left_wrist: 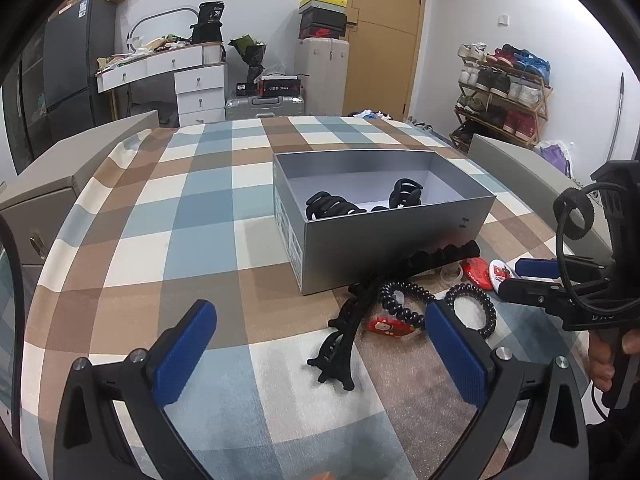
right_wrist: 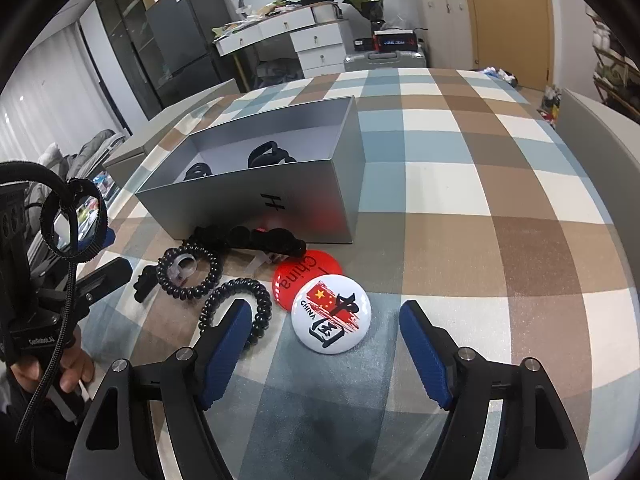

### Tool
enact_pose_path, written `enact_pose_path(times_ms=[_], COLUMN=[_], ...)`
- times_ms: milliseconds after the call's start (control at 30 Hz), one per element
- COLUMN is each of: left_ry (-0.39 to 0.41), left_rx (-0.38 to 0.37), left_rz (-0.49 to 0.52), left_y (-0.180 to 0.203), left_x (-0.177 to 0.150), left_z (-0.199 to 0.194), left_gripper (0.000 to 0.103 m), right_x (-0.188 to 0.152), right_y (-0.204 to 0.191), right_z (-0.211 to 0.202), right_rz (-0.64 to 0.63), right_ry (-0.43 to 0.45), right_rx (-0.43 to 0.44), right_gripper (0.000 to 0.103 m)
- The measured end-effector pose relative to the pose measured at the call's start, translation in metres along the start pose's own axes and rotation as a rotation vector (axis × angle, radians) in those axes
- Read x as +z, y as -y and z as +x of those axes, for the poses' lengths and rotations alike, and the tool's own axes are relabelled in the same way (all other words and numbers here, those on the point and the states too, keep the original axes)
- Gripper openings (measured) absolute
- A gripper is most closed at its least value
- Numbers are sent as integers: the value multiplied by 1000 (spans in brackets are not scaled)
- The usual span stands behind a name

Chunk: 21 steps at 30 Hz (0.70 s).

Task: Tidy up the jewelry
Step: 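Grasp the white round badge with the right gripper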

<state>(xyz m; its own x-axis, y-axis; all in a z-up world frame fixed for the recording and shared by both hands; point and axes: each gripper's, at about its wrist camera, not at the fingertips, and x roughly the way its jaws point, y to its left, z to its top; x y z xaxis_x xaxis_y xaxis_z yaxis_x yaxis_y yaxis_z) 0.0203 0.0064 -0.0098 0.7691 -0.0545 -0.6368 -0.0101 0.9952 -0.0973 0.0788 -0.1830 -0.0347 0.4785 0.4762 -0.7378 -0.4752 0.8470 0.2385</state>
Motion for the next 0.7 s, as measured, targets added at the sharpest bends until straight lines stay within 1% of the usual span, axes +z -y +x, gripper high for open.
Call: enact_pose_path(times_ms=[67,200,267,333,367,467,600,700], left_ry=[-3,-10,-11,-11,-11,-11,-9,-10], left_rx=[-3,-12,-13,-13,-13,-11,-10,-10], left_rz=[-4,-17,-19,-18,-16,-8,2,1], left_y=[0,-2,-1,-1,-1,1,3,2], left_x=[0,0,-1,0,-1,-1,-1,-1], left_z=[0,1,1,1,1,1,1,1], left_gripper=[102,102,102,102,102,102,102,102], right_x=[-1,-2,-4,-4,-4,-4,-2,-2], right_y=[-2,-8,-15,-17,-17,-17,-13,-12], right_z=[0,1,2,3,3,3,2,3], right_rz=[-9,-39,-75,-83,-83,-83,-68,-75], right_ry=[2,3,3,7,8,7,6,5], right_rx=[-8,-28,-58,-65,-62,-64,-52,-64], right_gripper=[69,67,62,61,58,55,53,53])
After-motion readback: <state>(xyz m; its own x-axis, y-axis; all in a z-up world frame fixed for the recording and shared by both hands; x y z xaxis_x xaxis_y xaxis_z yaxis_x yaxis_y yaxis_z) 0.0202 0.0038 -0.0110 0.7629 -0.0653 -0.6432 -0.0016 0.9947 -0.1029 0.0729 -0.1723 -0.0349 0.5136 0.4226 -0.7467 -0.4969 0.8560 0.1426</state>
